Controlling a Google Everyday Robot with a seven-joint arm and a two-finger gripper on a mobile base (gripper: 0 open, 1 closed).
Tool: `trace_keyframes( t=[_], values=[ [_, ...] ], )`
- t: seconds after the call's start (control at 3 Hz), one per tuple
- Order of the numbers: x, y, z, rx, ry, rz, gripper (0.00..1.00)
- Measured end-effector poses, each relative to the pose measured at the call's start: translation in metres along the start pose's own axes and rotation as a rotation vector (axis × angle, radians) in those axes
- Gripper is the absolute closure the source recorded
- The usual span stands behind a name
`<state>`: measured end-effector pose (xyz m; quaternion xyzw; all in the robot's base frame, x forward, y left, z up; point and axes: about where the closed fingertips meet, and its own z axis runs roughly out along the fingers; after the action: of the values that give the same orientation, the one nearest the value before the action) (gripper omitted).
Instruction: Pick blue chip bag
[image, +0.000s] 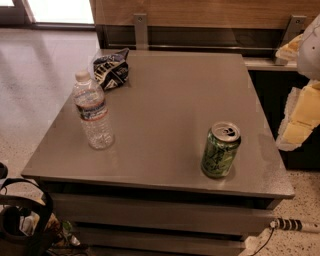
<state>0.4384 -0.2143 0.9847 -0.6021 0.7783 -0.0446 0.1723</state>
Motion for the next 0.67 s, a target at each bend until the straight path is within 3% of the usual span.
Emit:
trace_keyframes(
  t=[0.33, 0.67],
  values=[
    [-0.002, -0.004, 0.000, 0.007, -0.005, -0.001, 0.00],
    [-0.018, -0.033, -0.003, 0.052, -0.043, -0.009, 0.00]
  ],
)
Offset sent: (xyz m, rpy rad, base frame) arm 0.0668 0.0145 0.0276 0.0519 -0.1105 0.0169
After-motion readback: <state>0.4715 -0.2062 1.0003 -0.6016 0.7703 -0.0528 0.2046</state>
